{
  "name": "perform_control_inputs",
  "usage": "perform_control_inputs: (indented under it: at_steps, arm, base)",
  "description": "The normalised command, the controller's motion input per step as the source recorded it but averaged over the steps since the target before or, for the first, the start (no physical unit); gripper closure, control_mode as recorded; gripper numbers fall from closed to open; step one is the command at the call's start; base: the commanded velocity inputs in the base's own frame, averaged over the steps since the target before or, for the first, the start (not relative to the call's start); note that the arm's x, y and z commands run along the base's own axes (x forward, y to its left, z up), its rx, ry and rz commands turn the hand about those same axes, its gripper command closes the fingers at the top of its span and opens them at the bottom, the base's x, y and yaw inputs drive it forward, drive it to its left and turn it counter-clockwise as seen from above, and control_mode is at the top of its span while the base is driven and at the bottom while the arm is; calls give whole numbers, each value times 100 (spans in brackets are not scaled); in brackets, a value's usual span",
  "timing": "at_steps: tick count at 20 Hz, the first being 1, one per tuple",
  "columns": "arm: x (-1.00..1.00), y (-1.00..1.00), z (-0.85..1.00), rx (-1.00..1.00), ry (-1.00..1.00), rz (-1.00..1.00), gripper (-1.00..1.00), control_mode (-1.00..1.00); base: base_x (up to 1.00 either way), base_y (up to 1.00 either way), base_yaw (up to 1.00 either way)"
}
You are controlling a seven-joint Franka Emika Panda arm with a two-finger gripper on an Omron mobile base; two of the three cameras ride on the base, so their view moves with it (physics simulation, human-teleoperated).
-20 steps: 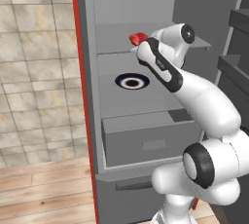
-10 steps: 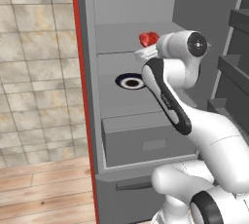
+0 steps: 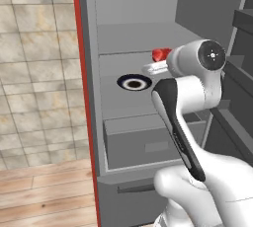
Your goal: Take the steak from the fridge and place it on the digital scale on the counter by the fridge. Wait a few seconds for a reading, then move it to the plate on the dining counter.
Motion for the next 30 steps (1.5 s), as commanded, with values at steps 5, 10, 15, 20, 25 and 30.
perform_control_inputs:
  at_steps: [5, 10, 15, 20, 25, 30]
  arm:
    - [-80, 0, -11, 7, 33, -2, 100, -100]
    - [-39, -3, -44, 9, 42, 0, 100, -100]
    - [-22, 1, -35, 9, 27, 0, 100, 100]
    - [0, 0, 0, 0, 0, 0, 100, 100]
    - [0, 0, 0, 0, 0, 0, 100, 100]
    - [0, 0, 0, 0, 0, 0, 100, 100]
  base:
    - [0, 0, 0]
    - [0, 0, 0]
    - [-8, 2, 0]
    - [-85, 39, 1]
    - [-100, 72, 0]
    - [-100, 79, 20]
